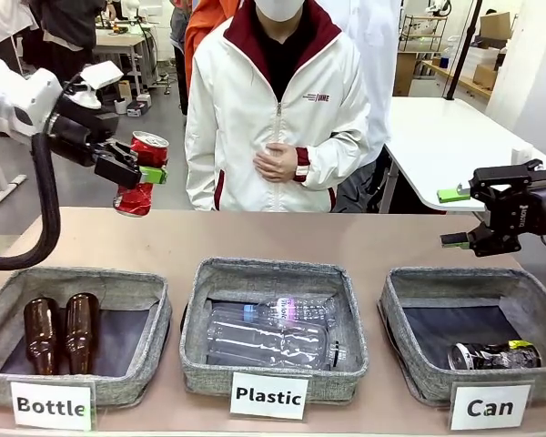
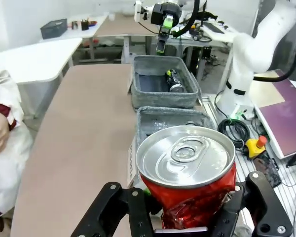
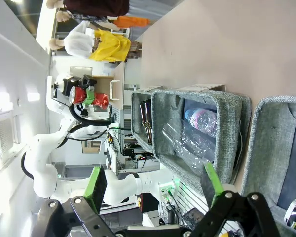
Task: Sort the can waste into the basket.
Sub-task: Pick up the can waste from the table and place it in the right Fabric basket.
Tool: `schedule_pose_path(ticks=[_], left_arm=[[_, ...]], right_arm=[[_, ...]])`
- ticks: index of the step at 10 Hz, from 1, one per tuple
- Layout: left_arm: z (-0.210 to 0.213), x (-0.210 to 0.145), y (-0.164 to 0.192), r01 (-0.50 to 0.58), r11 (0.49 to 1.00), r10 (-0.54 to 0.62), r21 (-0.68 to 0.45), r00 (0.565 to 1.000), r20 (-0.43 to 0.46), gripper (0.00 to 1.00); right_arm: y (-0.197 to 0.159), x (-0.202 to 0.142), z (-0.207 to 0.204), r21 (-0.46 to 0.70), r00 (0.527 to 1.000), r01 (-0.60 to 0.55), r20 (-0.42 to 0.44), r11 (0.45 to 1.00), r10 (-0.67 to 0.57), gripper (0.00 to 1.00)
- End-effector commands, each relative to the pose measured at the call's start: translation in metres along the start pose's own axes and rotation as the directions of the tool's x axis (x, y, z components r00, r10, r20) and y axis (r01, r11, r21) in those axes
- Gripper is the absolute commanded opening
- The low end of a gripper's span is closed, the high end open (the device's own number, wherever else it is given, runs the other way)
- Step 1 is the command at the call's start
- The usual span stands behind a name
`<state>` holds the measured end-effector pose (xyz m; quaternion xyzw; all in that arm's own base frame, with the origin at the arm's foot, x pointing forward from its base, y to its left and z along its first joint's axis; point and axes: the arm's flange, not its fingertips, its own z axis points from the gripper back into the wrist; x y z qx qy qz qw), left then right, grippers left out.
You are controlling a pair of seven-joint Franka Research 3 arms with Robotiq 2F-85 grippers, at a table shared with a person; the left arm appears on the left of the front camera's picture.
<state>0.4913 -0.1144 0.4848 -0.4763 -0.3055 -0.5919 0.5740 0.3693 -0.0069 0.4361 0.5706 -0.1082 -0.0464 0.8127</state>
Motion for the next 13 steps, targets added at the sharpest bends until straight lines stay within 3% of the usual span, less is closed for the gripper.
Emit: schedule_pose_path(ticks=[1,2,3,4,5,6,7,8,9,11,12,13], left_arm=[[0.005,0.002,-0.01,0.005,1.0,-0.005,0.019,1.0,-0.003,0.0],[-0.027,0.025,-0.007,0.146,0.97,-0.143,-0.193,0.989,0.03,0.0],[-0.081,0.057,0.008,0.199,0.943,-0.216,-0.267,0.976,-0.034,0.0],[-0.145,0.084,0.025,0.277,0.895,-0.305,-0.349,0.952,-0.028,0.0],[-0.208,0.11,0.036,0.3,0.862,-0.374,-0.409,0.92,-0.114,0.0],[-0.274,0.133,0.044,0.337,0.809,-0.464,-0.481,0.869,-0.172,0.0],[-0.327,0.148,0.052,0.321,0.786,-0.5,-0.529,0.833,-0.237,0.0],[-0.373,0.158,0.06,0.297,0.794,-0.504,-0.531,0.809,-0.301,0.0],[-0.421,0.163,0.065,0.254,0.801,-0.493,-0.543,0.794,-0.356,0.0],[-0.506,0.175,0.062,0.148,0.816,-0.456,-0.559,0.759,-0.464,0.0],[-0.536,0.185,0.056,0.118,0.852,-0.411,-0.51,0.754,-0.513,0.0],[-0.559,0.198,0.047,0.148,0.876,-0.398,-0.46,0.76,-0.513,0.0]], right_arm=[[0.0,-0.001,0.001,-0.002,1.0,-0.014,-0.008,1.0,0.014,1.0],[0.0,0.0,0.0,0.0,1.0,0.0,0.0,1.0,0.0,1.0],[0.025,-0.021,0.03,-0.048,1.0,0.003,0.022,0.999,-0.002,1.0],[0.03,-0.043,0.065,-0.137,0.995,0.039,-0.083,0.99,-0.051,1.0],[0.029,-0.061,0.106,-0.151,0.986,0.019,-0.163,0.988,-0.044,1.0],[0.027,-0.077,0.158,-0.15,0.992,0.022,-0.119,0.988,-0.04,1.0],[0.021,-0.09,0.197,-0.191,0.998,0.06,0.001,0.98,-0.061,1.0],[0.011,-0.099,0.226,-0.182,0.983,0.121,0.159,0.976,-0.092,1.0],[-0.003,-0.107,0.249,-0.211,0.943,0.193,0.308,0.958,-0.122,1.0],[-0.039,-0.104,0.271,-0.073,0.82,0.267,0.541,0.961,-0.187,1.0],[-0.007,-0.128,0.272,-0.192,0.947,0.173,0.302,0.966,-0.109,1.0],[-0.007,-0.128,0.272,-0.192,0.947,0.173,0.302,0.966,-0.109,1.0]])
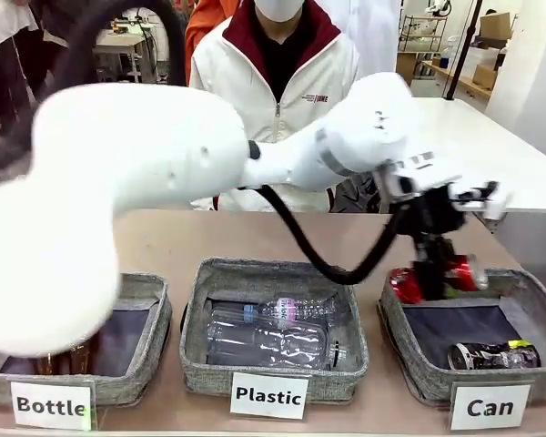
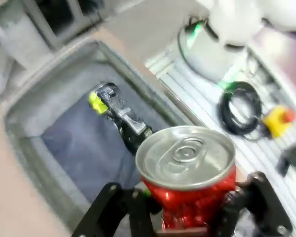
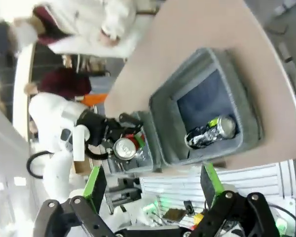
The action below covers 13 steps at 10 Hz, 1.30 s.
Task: Sort the can waste into the basket.
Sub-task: Pick up the can waste from the table and place it in the right Fabric basket.
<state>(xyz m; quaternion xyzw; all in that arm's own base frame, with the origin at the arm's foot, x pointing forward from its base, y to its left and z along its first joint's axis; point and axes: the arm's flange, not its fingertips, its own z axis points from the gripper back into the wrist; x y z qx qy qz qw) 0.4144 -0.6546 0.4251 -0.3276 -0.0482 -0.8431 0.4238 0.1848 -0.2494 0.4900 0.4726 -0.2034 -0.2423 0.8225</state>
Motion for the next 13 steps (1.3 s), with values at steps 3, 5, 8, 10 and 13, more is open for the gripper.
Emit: schedule_pose_path(ticks=[3,5,8,10,13], left_arm=[[-0.006,0.079,0.069,-0.113,0.987,0.115,0.116,0.993,-0.007,0.0],[-0.012,0.083,0.077,-0.122,0.989,0.125,0.09,0.992,-0.026,0.0],[-0.014,0.083,0.082,-0.097,0.995,0.099,0.027,0.993,-0.064,0.0],[-0.014,0.081,0.083,-0.091,0.996,0.091,0.003,0.994,-0.068,0.57],[-0.009,0.079,0.083,-0.072,0.997,0.072,0.003,0.996,-0.054,1.0]], right_arm=[[0.017,-0.009,-0.004,-0.009,0.995,-0.057,-0.088,0.998,0.056,1.0],[0.017,-0.009,-0.004,-0.009,0.995,-0.057,-0.088,0.998,0.056,1.0],[0.017,-0.009,-0.004,-0.009,0.995,-0.057,-0.088,0.998,0.056,1.0],[0.017,-0.009,-0.004,-0.009,0.995,-0.057,-0.088,0.998,0.056,1.0],[0.017,-0.009,-0.004,-0.009,0.995,-0.057,-0.088,0.998,0.056,1.0]])
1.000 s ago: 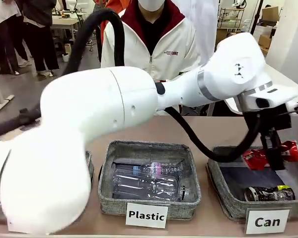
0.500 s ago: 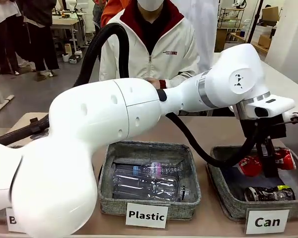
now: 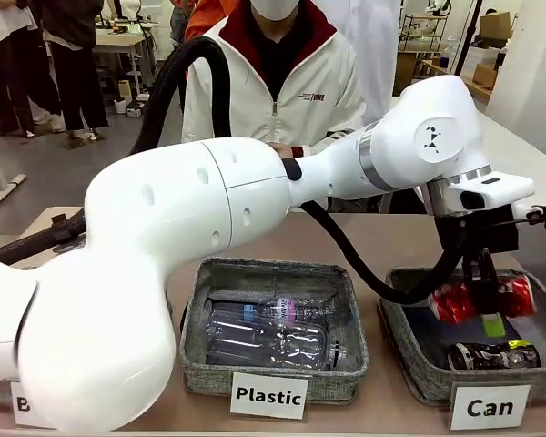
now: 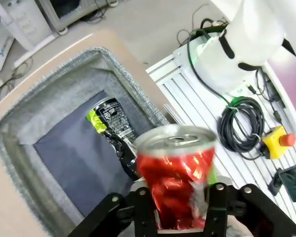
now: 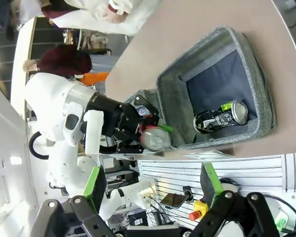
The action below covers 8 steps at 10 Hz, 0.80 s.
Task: Sort the can waste into the basket.
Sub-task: Pick up the can waste from the table and place it in the right Fabric basket.
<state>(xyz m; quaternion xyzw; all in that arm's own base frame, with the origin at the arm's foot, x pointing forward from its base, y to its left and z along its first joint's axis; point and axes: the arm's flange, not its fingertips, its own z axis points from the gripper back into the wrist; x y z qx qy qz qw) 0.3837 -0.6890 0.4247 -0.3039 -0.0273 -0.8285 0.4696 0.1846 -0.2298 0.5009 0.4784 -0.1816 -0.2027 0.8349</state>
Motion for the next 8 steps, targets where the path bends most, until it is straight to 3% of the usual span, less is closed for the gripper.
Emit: schedule_pose_path(ticks=[1,6,8], left_arm=[[0.022,0.05,0.079,0.056,0.998,-0.056,0.006,0.998,-0.002,1.0],[0.032,0.044,0.076,0.084,0.996,-0.084,0.021,0.996,0.011,1.0],[0.051,0.03,0.079,0.02,0.997,-0.024,0.078,0.999,0.047,1.0]], right_arm=[[-0.001,0.001,0.004,-0.015,1.0,-0.008,-0.007,1.0,0.008,1.0],[-0.001,0.001,0.004,-0.015,1.0,-0.008,-0.007,1.0,0.008,1.0],[0.0,0.0,0.0,0.0,1.0,0.0,0.0,1.0,0.0,1.0]])
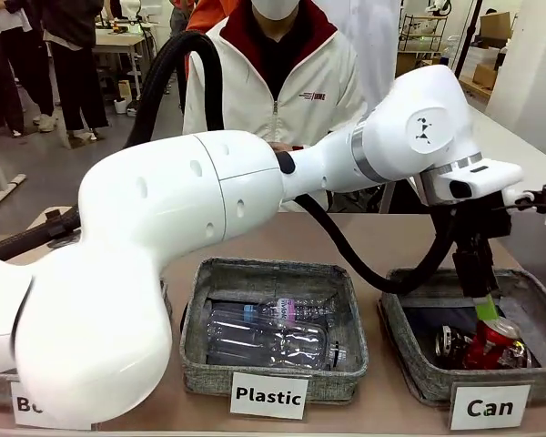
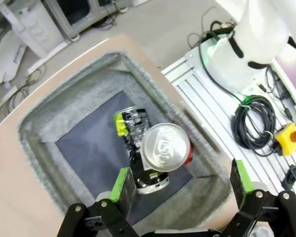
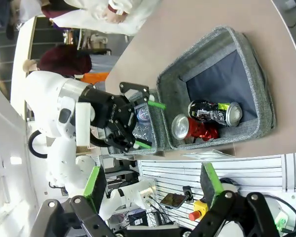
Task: Sort the can waste into the basket.
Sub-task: Pick up the can waste from the table and place it in the right Fabric basket.
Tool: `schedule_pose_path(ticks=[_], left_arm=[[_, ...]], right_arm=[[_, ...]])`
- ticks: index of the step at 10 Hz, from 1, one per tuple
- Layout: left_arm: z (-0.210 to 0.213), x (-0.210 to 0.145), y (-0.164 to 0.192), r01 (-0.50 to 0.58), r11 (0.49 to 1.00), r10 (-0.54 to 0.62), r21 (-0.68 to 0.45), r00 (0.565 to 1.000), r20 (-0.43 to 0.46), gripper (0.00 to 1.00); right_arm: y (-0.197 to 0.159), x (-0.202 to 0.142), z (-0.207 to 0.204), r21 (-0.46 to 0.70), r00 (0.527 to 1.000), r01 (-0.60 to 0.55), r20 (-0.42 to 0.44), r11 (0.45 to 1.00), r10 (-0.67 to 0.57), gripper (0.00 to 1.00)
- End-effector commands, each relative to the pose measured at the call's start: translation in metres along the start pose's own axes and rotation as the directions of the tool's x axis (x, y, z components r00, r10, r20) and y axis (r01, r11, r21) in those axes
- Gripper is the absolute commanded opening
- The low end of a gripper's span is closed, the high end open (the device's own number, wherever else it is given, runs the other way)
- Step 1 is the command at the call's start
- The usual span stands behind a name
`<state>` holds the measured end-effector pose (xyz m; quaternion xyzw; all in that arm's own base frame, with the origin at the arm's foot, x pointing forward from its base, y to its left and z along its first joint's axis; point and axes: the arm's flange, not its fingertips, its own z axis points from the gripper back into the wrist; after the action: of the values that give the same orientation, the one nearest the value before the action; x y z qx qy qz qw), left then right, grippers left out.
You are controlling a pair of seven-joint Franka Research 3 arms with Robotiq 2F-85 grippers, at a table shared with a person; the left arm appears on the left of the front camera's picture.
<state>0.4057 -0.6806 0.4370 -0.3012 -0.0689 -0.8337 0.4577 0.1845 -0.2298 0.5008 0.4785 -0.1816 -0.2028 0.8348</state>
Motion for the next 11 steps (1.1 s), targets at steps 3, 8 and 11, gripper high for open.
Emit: schedule_pose_path(ticks=[3,8,11], left_arm=[[0.098,-0.018,0.044,-0.28,0.947,0.276,0.156,0.96,0.044,1.0],[0.18,-0.143,-0.114,-0.688,0.713,0.698,-0.135,0.714,0.051,1.0],[0.177,-0.191,-0.204,-0.802,0.448,0.884,-0.395,0.463,0.061,1.0]], right_arm=[[0.017,0.004,-0.022,0.043,0.989,-0.035,-0.14,0.998,0.04,1.0],[0.051,0.04,-0.108,0.022,0.982,-0.017,-0.187,1.0,0.021,1.0],[0.07,0.04,-0.144,-0.039,0.967,-0.036,-0.254,0.999,0.025,1.0]])
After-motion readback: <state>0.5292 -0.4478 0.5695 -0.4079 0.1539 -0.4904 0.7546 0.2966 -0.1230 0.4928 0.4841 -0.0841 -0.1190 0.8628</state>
